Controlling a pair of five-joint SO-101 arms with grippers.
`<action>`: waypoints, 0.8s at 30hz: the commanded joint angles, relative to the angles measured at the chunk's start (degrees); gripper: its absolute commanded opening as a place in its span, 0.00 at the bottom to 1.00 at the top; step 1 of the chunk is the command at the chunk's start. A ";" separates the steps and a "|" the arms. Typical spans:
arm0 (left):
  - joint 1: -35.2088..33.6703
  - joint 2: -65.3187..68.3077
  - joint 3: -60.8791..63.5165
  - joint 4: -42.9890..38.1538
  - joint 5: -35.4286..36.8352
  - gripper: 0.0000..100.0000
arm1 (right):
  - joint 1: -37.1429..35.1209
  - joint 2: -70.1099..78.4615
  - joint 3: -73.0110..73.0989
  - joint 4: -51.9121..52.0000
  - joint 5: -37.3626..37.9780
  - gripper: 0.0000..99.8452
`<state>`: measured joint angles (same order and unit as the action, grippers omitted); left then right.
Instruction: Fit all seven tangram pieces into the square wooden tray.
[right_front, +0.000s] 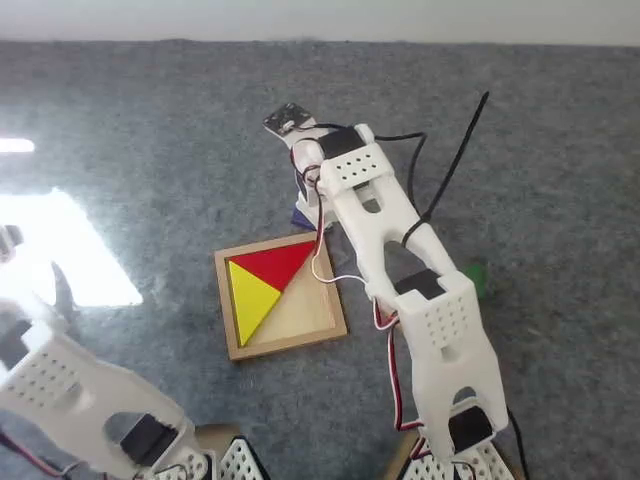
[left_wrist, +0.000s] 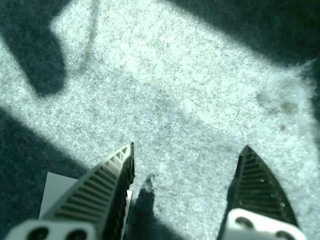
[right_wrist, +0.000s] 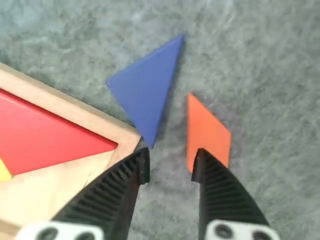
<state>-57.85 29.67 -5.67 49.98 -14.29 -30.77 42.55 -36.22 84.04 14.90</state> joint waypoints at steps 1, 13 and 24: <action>-0.35 -0.79 -2.59 -0.88 -0.44 0.32 | -0.84 -1.19 -0.44 0.31 -0.35 0.20; -0.35 -0.79 -2.59 -0.88 -0.44 0.32 | 5.67 4.18 -0.88 -3.38 0.97 0.20; -0.35 -0.79 -2.59 -0.88 -0.44 0.32 | 8.84 6.99 -3.16 -4.97 1.67 0.20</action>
<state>-57.85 29.67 -5.67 49.98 -14.29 -23.03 49.41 -36.84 79.82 15.87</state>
